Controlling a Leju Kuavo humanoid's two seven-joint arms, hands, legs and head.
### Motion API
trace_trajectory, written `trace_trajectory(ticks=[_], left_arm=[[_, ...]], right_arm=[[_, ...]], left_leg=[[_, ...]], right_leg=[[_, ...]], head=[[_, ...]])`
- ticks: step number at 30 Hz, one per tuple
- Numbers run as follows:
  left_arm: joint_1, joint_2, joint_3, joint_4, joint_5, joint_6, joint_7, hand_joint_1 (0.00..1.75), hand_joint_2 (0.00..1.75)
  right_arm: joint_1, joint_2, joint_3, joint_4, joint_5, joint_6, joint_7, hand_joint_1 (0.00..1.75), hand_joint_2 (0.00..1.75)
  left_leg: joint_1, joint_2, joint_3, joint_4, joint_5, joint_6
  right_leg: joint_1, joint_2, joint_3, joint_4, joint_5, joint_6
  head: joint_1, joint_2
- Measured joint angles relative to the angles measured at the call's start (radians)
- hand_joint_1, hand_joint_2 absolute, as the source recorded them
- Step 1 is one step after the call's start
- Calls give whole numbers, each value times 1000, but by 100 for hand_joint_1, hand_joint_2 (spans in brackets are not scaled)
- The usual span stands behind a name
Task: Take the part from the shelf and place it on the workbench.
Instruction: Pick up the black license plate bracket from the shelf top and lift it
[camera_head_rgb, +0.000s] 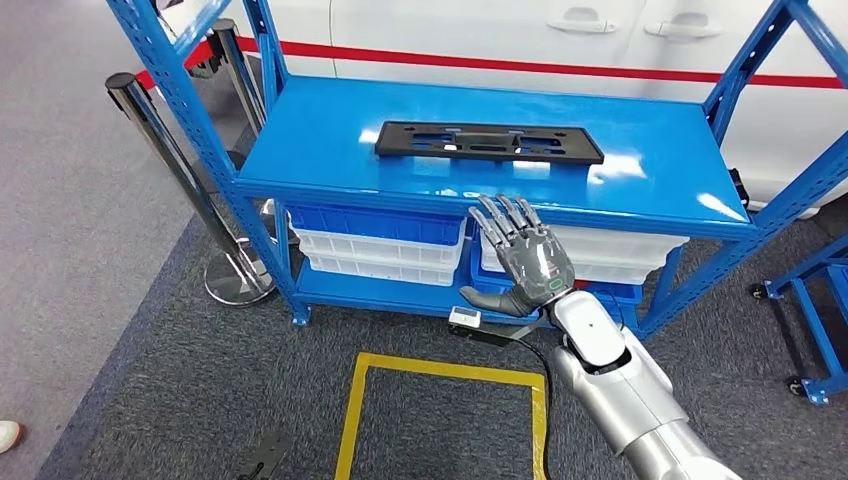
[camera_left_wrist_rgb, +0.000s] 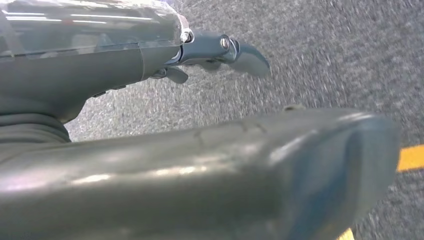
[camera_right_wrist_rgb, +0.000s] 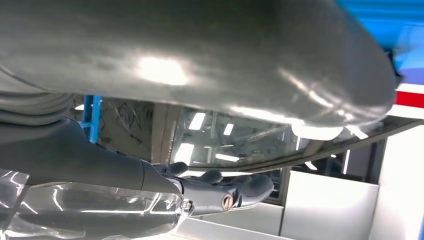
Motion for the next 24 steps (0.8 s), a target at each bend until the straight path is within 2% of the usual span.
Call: trace_trajectory(ticks=[2, 3, 4, 6, 7, 8, 9, 11, 13, 16, 18, 19, 21, 22, 23, 24], left_arm=[[-1, 0, 0, 0, 0, 1, 1, 0, 0], [-2, 0, 0, 0, 0, 1, 1, 0, 0], [-4, 0, 0, 0, 0, 1, 1, 0, 0], [-6, 0, -1, 0, 1, 2, 1, 0, 0], [-5, 0, -1, 0, 1, 2, 2, 0, 0], [-4, 0, -1, 0, 1, 2, 3, 0, 0], [-2, 0, 0, 0, 1, 2, 3, 0, 0], [-1, 1, 0, 0, 1, 3, 3, 0, 0], [-3, 1, -1, 0, 2, 3, 3, 0, 0], [-2, 1, 0, 1, 3, 5, 4, 0, 0], [-3, 1, 0, 1, 3, 6, 4, 0, 0], [-4, 1, 0, 1, 3, 7, 4, 0, 0], [-6, 1, 0, 1, 3, 8, 4, 0, 0], [-6, 1, 0, 1, 3, 8, 4, 0, 0], [-5, 1, 0, 1, 3, 8, 4, 0, 0], [-4, 1, 0, 1, 3, 8, 4, 0, 0]], right_arm=[[-1, -1, 1, -6, -1, 0, 0, 0, 0], [-2, -2, 1, -8, -2, 0, 0, 0, 0], [-4, -2, 1, -10, -2, 0, 0, 0, 0], [-3, -2, 3, -12, -2, 0, 0, 0, 0], [-1, -2, 5, -13, -2, 0, 0, 0, 0], [2, -2, 6, -13, -2, 0, 0, 0, 0], [4, -2, 8, -13, -2, 0, 0, 0, 0], [4, -2, 11, -13, -2, 0, 0, 0, 0], [2, -2, 15, -13, -3, 1, -1, 0, 0], [0, -2, 16, -16, -4, 2, -2, 0, 0], [-3, -2, 16, -20, -5, 1, -3, 0, 0], [-5, -2, 16, -21, -6, 1, -3, 0, 0], [-4, -2, 16, -21, -6, 1, -4, 0, 0], [-1, -2, 17, -21, -6, 1, -4, 0, 0], [1, -2, 17, -21, -6, 1, -4, 0, 0], [2, -2, 17, -21, -6, 1, -4, 0, 0]], left_leg=[[1, 2, 1, 22, -8, -10], [1, 3, -11, 52, -19, -14], [4, 4, -39, 103, -37, -19], [8, 5, -116, 226, -84, -28], [10, 5, -149, 266, -98, -30], [11, 5, -167, 275, -96, -32], [12, 5, -169, 249, -72, -33], [12, 6, -140, 126, 24, -35], [9, 8, -114, 30, 77, -25], [8, 7, -103, 13, 74, 3], [11, 6, -88, 8, 68, 14], [12, 6, -80, 6, 63, 19], [11, 5, -67, 5, 50, 24], [11, 4, -59, 5, 43, 24], [10, 3, -49, 5, 34, 24], [10, 2, -37, 5, 26, 24]], right_leg=[[-5, 1, 19, -9, -1, -9], [-8, 1, 30, -12, -6, -14], [-9, 1, 40, -13, -10, -17], [-9, 1, 53, -13, -24, -21], [-9, 2, 61, -13, -32, -21], [-9, 3, 70, -12, -40, -19], [-11, 4, 81, -10, -50, -17], [-13, 5, 105, -6, -72, -9], [-11, 5, 115, 0, -90, 1], [-7, 5, 116, 11, -102, 18], [-10, 3, 97, 58, -108, 28], [-12, 2, 69, 107, -120, 33], [-15, 1, -17, 235, -167, 40], [-16, 1, -57, 282, -188, 42], [-17, 1, -84, 301, -193, 43], [-16, 1, -90, 279, -173, 41]], head=[[0, 0], [0, 0], [-1, 0], [-1, 0], [-1, 0], [-1, 0], [-1, 0], [-1, 0], [-1, 0], [-1, 0], [-1, 0], [-1, 0], [-1, 0], [-1, 0], [-1, 0], [-1, 0]])
